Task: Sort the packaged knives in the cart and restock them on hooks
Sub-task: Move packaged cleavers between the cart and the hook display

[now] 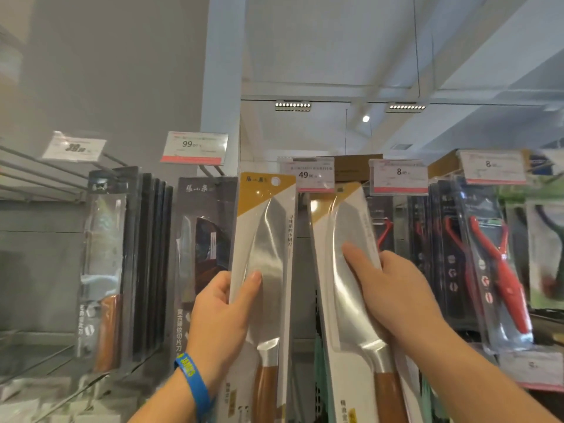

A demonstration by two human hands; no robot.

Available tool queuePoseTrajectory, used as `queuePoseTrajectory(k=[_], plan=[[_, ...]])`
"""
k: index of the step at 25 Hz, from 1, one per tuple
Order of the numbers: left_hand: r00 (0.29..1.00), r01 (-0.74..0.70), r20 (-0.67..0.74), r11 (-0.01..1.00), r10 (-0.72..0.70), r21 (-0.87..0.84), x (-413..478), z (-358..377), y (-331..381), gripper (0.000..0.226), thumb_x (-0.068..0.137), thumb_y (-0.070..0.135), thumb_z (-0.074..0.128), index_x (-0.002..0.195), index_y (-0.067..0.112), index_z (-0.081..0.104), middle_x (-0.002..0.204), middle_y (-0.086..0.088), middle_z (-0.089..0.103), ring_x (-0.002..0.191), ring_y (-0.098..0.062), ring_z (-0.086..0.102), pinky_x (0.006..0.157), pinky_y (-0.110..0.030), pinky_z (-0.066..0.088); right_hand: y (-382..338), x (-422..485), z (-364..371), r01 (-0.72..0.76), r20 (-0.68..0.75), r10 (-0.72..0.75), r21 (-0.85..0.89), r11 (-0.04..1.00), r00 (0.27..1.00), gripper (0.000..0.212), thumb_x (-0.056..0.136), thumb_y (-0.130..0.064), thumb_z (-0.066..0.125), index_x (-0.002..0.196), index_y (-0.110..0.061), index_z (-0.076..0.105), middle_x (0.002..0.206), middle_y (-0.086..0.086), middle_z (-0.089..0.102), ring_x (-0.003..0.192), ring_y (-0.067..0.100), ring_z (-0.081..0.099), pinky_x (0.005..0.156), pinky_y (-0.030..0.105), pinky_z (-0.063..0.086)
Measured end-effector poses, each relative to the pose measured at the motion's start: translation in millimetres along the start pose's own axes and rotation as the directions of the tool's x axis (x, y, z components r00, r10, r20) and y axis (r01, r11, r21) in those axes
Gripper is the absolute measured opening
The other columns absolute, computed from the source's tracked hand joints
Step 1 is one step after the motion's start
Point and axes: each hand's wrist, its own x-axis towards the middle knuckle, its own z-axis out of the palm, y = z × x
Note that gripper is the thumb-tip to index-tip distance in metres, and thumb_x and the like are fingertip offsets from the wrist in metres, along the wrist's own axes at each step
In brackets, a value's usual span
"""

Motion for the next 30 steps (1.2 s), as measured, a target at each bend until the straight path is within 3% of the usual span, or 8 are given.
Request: queuePoseTrajectory(k=[3,7,12,15,19,24,27,30], plan=[[1.000,-0.009,0.004,1.000,0.009,0.016,1.3,0.5,6.7,0.038,0.086,0.039,0.067,0.083,0.001,0.064,0.075,-0.021,0.066,0.072,-0.042,0.063,0.064,-0.053,0.054,-8.9,5.8,-4.5,0.054,-0.100,-0.057,-0.029,0.998,0.993,0.071,0.082,-0.083,0.044,0.075,-0.016,0.067,0.069,0.000,0.068,0.063,0.017,0.066,0.053,0.032,0.044],[0.996,-0.023,0.083,1.000,0.024,-0.019,0.5,0.2,8.1,0.053,0.075,0.060,0.068,0.072,0.008,0.062,0.054,-0.001,0.056,0.048,-0.014,0.049,0.046,-0.028,0.040,-17.1,13.6,-11.4,0.098,-0.162,-0.101,-0.029,0.995,0.982,0.070,0.084,-0.082,0.046,0.069,-0.015,0.063,0.065,0.002,0.066,0.062,0.022,0.064,0.054,0.033,0.043],[0.999,-0.020,0.042,0.998,0.018,0.058,10.2,8.4,1.7,0.077,0.072,0.075,0.064,0.075,-0.002,0.058,0.056,-0.016,0.053,0.050,-0.016,0.045,0.051,-0.032,0.038,-29.8,30.8,-25.7,0.148,-0.219,-0.159,-0.069,0.987,0.963,0.058,0.084,-0.079,0.051,0.079,-0.023,0.065,0.073,-0.006,0.067,0.066,0.012,0.063,0.054,0.029,0.042],[1.000,-0.026,0.009,0.996,0.025,0.087,21.7,11.5,-0.8,0.077,0.074,0.074,0.064,0.073,-0.003,0.056,0.050,-0.006,0.050,0.046,-0.014,0.043,0.048,-0.030,0.035,-31.5,39.4,-33.0,0.197,-0.220,-0.213,-0.091,0.976,0.952,0.048,0.087,-0.075,0.054,0.093,-0.028,0.063,0.083,-0.012,0.067,0.075,0.008,0.063,0.059,0.029,0.045],[0.998,-0.056,0.001,0.975,0.057,0.216,34.5,11.4,-6.8,0.071,0.078,0.071,0.061,0.069,0.000,0.060,0.056,-0.009,0.062,0.049,-0.014,0.051,0.051,-0.034,0.043,-38.0,45.7,-43.8,0.258,-0.279,-0.284,-0.127,0.958,0.917,0.041,0.090,-0.069,0.055,0.104,-0.031,0.053,0.086,-0.021,0.057,0.074,0.000,0.057,0.056,0.021,0.040],[0.999,-0.039,0.018,0.971,0.036,0.238,47.3,18.6,-0.4,0.073,0.074,0.074,0.056,0.065,0.001,0.054,0.052,-0.007,0.055,0.049,-0.013,0.050,0.048,-0.028,0.041,-41.6,48.8,-45.6,0.284,-0.265,-0.333,-0.207,0.936,0.905,0.040,0.090,-0.070,0.054,0.102,-0.032,0.054,0.084,-0.021,0.056,0.072,-0.003,0.054,0.053,0.020,0.035],[1.000,-0.003,0.028,0.967,-0.005,0.253,53.7,23.4,-2.5,0.080,0.080,0.070,0.057,0.077,-0.010,0.054,0.063,-0.013,0.059,0.057,-0.028,0.052,0.056,-0.036,0.045,-36.9,49.1,-43.0,0.283,-0.250,-0.327,-0.196,0.939,0.911,0.039,0.089,-0.072,0.053,0.103,-0.035,0.049,0.086,-0.024,0.054,0.074,-0.001,0.056,0.057,0.022,0.041],[0.999,-0.017,0.031,0.965,0.009,0.261,58.7,26.0,-4.1,0.079,0.080,0.070,0.056,0.076,-0.009,0.051,0.066,-0.010,0.053,0.058,-0.022,0.046,0.057,-0.034,0.039,-35.7,50.1,-43.1,0.281,-0.247,-0.322,-0.186,0.941,0.914,0.040,0.089,-0.073,0.052,0.106,-0.037,0.048,0.086,-0.026,0.053,0.074,-0.002,0.055,0.058,0.022,0.043]])
